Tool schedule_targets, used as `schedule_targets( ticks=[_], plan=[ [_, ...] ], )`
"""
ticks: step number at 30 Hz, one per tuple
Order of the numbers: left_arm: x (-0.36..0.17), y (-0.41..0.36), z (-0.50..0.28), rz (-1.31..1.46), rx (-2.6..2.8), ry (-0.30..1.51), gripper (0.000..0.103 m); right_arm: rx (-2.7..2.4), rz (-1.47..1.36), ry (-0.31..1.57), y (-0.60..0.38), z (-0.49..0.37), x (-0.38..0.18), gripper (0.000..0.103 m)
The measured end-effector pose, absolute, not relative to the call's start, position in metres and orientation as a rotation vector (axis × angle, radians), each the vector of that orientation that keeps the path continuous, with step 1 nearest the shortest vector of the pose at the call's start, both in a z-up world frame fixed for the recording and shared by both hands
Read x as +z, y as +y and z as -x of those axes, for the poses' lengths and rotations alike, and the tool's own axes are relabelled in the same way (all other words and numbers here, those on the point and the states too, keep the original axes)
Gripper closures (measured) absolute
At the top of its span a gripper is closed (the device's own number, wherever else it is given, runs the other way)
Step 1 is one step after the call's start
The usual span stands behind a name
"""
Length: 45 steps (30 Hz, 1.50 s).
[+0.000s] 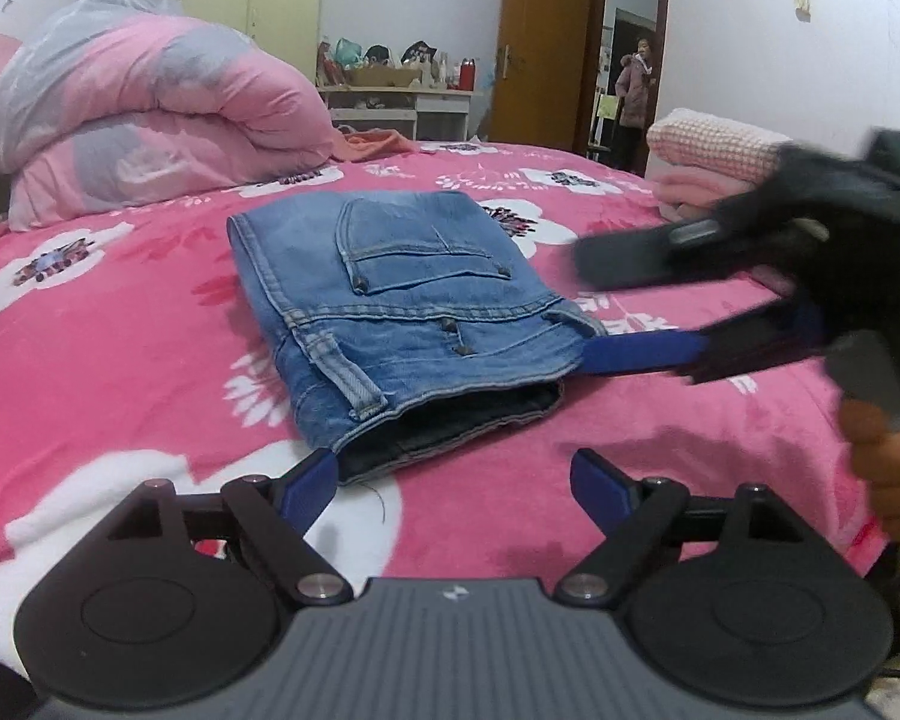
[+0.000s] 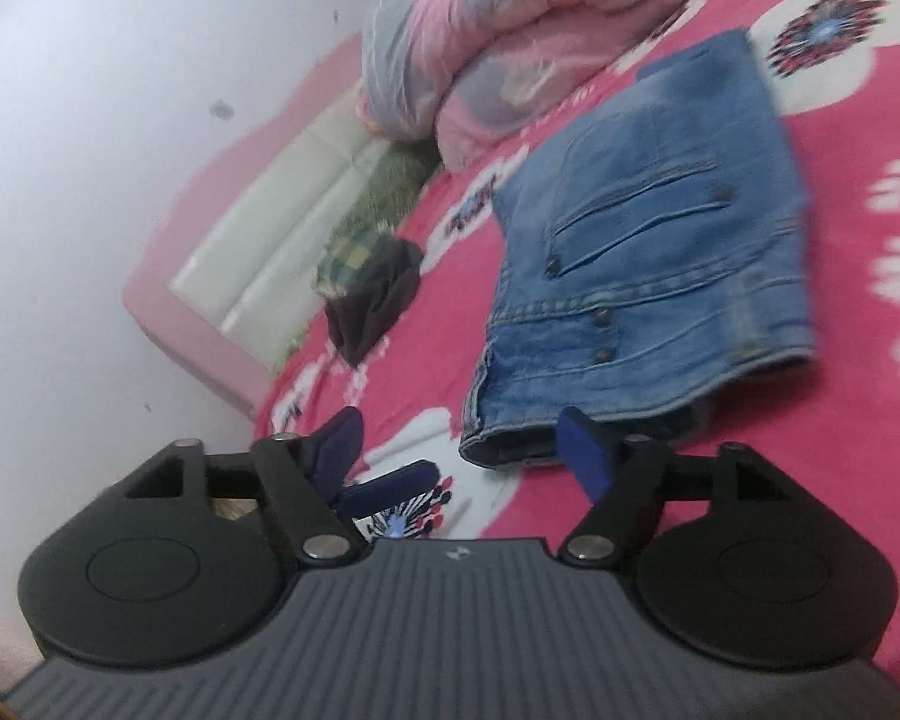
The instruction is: Fold clothes
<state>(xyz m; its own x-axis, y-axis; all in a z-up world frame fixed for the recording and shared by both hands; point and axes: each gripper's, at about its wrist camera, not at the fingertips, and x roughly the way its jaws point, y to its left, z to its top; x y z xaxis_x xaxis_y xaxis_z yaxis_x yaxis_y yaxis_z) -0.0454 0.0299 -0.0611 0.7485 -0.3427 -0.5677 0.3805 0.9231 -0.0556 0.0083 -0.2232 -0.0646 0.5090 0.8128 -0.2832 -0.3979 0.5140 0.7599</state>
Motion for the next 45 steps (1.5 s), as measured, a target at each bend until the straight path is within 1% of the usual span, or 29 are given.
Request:
schedule_targets(
  ticks=[2, 7, 9, 12, 14, 15, 17, 20, 30, 31, 33, 37, 38, 40, 41, 42, 43, 44, 45],
  plan=[
    [-0.063, 0.029, 0.042, -0.058, -0.379, 0.612, 0.017, 0.746, -0.742, 0.669, -0.247, -0.008, -0.068, 0.024],
    [-0.067, 0.031, 0.034, -0.032, -0.307, 0.631, 0.017, 0.557, -0.868, 0.676, -0.294, -0.028, -0.085, 0.023],
    [-0.069, 0.031, 0.032, -0.025, -0.275, 0.635, 0.017, 0.525, -0.897, 0.702, -0.298, -0.045, -0.094, 0.026],
    [-0.072, 0.035, 0.029, -0.006, -0.233, 0.641, 0.017, 0.528, -0.888, 0.765, -0.285, -0.071, -0.105, 0.039],
    [-0.073, 0.038, 0.027, 0.012, -0.218, 0.642, 0.017, 0.539, -0.861, 0.803, -0.274, -0.085, -0.108, 0.065],
    [-0.073, 0.039, 0.027, 0.023, -0.216, 0.641, 0.017, 0.544, -0.848, 0.800, -0.270, -0.088, -0.105, 0.072],
    [-0.072, 0.042, 0.026, 0.043, -0.218, 0.634, 0.017, 0.571, -0.845, 0.759, -0.266, -0.089, -0.094, 0.083],
    [-0.073, 0.044, 0.025, 0.078, -0.234, 0.618, 0.017, 0.673, -0.891, 0.680, -0.261, -0.090, -0.071, 0.086],
    [-0.075, 0.049, 0.004, 0.217, -0.199, 0.561, 0.017, 0.882, -0.937, 0.605, -0.210, -0.116, -0.010, 0.089],
    [-0.075, 0.048, 0.002, 0.235, -0.202, 0.560, 0.016, 0.903, -0.942, 0.597, -0.205, -0.118, -0.004, 0.089],
    [-0.074, 0.049, -0.001, 0.281, -0.193, 0.559, 0.010, 0.945, -0.950, 0.581, -0.195, -0.124, 0.008, 0.089],
    [-0.078, 0.045, -0.010, 0.365, -0.140, 0.575, 0.010, 0.987, -0.954, 0.563, -0.180, -0.128, 0.023, 0.089],
    [-0.079, 0.042, -0.012, 0.353, -0.120, 0.585, 0.012, 0.986, -0.962, 0.548, -0.181, -0.127, 0.023, 0.089],
    [-0.080, 0.035, -0.014, 0.318, -0.079, 0.603, 0.019, 0.985, -0.978, 0.519, -0.182, -0.126, 0.025, 0.089],
    [-0.080, 0.031, -0.014, 0.283, -0.064, 0.605, 0.025, 0.984, -0.986, 0.505, -0.183, -0.125, 0.026, 0.089],
    [-0.080, 0.026, -0.013, 0.243, -0.057, 0.600, 0.035, 0.982, -0.995, 0.487, -0.185, -0.124, 0.027, 0.089],
    [-0.079, 0.022, -0.012, 0.218, -0.064, 0.593, 0.042, 0.978, -1.010, 0.461, -0.191, -0.121, 0.026, 0.089],
    [-0.079, 0.019, -0.010, 0.200, -0.076, 0.585, 0.060, 0.972, -1.025, 0.437, -0.197, -0.118, 0.026, 0.089],
    [-0.078, 0.016, -0.008, 0.190, -0.093, 0.574, 0.081, 0.961, -1.043, 0.423, -0.203, -0.116, 0.024, 0.089]
  ],
)
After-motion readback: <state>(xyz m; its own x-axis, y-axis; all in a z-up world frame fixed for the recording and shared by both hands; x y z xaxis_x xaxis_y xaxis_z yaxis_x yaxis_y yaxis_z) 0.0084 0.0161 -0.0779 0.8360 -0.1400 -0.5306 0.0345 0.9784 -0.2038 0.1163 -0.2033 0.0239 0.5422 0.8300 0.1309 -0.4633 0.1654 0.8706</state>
